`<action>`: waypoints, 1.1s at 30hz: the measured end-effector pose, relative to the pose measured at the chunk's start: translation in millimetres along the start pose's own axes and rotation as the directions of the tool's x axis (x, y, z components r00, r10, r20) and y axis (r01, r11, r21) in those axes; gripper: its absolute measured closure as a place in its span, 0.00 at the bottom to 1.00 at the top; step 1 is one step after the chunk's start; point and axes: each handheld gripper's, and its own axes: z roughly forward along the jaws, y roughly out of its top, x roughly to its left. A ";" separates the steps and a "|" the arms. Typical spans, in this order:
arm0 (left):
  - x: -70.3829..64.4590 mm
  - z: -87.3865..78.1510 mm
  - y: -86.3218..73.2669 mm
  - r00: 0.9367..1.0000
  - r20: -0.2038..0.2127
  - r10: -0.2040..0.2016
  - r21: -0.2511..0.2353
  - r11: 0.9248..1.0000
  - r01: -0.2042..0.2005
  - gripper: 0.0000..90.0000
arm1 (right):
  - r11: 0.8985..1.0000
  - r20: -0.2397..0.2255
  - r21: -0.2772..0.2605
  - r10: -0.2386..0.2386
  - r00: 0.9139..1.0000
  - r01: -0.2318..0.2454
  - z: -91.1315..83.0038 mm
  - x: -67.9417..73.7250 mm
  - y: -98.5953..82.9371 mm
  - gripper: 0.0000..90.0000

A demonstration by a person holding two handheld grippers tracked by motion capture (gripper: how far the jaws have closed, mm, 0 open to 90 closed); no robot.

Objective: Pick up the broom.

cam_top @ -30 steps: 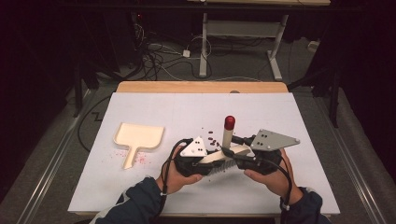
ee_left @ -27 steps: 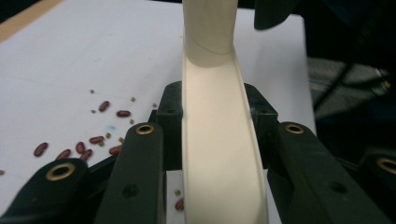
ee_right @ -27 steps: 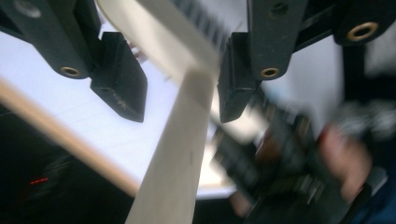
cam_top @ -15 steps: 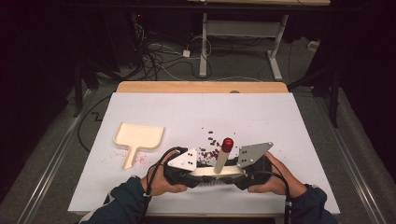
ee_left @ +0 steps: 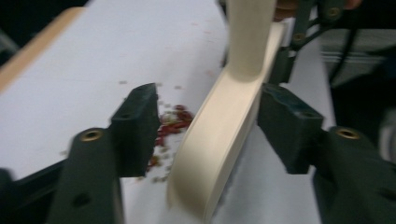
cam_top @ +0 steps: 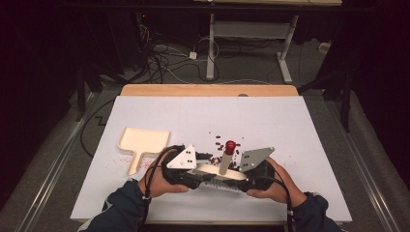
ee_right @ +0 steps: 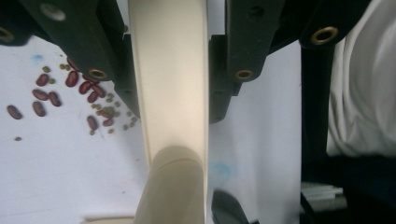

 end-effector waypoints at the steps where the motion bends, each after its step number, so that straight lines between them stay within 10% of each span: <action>1: 2.1 -4.9 -1.5 0.999 -0.033 -0.009 -0.012 1.000 0.008 0.36 | 0.999 0.033 -0.023 0.028 0.999 -0.027 -3.1 -3.8 -0.1 0.75; 7: 8.2 -36.5 -19.2 0.973 -0.221 -0.061 -0.047 0.998 0.052 0.24 | 0.994 0.101 -0.084 0.079 0.992 -0.071 -14.7 -15.8 -1.2 0.75; 13: 8.0 -68.0 -56.4 0.904 -0.410 -0.119 -0.019 0.992 0.122 0.21 | 0.985 0.173 -0.138 0.129 0.976 -0.106 -31.9 -31.0 -3.0 0.75; 21: -2.3 -97.0 -100.7 0.822 -0.536 -0.192 -0.033 0.978 0.206 0.21 | 0.975 0.251 -0.174 0.183 0.950 -0.141 -42.5 -44.4 -7.4 0.75; 27: -14.7 -94.8 -118.5 0.816 -0.534 -0.222 0.001 0.965 0.263 0.21 | 0.965 0.302 -0.186 0.237 0.924 -0.186 -48.4 -54.6 -14.7 0.75; 32: -22.7 -86.1 -123.1 0.834 -0.520 -0.182 0.070 0.965 0.254 0.21 | 0.961 0.365 -0.187 0.261 0.894 -0.204 -52.0 -64.0 -21.7 0.75; 33: -24.0 -85.0 -122.9 0.835 -0.521 -0.176 0.076 0.965 0.251 0.21 | 0.959 0.408 -0.182 0.273 0.871 -0.215 -52.4 -68.3 -24.6 0.75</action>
